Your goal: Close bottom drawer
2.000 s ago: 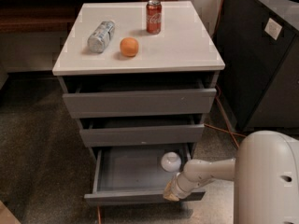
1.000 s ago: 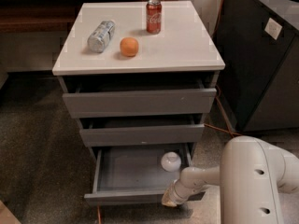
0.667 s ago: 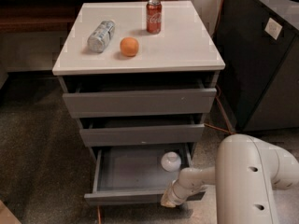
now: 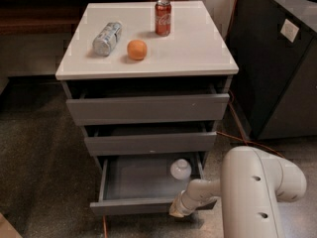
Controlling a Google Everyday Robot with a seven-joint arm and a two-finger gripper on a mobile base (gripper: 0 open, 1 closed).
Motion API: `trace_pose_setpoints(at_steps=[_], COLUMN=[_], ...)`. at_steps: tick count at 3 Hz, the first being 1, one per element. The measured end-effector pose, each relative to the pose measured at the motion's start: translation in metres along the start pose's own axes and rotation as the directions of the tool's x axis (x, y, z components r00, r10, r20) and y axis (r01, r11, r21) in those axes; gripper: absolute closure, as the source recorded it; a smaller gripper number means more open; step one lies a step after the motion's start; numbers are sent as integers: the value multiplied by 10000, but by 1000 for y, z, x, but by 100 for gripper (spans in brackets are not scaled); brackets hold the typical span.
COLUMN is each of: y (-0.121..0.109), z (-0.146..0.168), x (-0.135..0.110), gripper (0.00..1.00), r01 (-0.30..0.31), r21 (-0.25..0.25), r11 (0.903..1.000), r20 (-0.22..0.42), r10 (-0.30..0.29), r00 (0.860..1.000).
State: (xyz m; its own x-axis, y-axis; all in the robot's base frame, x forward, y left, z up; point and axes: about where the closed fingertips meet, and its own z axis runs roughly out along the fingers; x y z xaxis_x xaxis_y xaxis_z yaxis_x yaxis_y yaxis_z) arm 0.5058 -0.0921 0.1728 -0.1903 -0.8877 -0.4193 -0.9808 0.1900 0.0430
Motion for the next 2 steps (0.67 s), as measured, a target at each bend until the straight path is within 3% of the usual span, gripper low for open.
trace_pose_setpoints(at_steps=[2], y=[-44], z=[11], x=[0], gripper=[100], r01=[-290], r21=[726], r11=[9969], r20=[210], r10=[275], r00=[9994])
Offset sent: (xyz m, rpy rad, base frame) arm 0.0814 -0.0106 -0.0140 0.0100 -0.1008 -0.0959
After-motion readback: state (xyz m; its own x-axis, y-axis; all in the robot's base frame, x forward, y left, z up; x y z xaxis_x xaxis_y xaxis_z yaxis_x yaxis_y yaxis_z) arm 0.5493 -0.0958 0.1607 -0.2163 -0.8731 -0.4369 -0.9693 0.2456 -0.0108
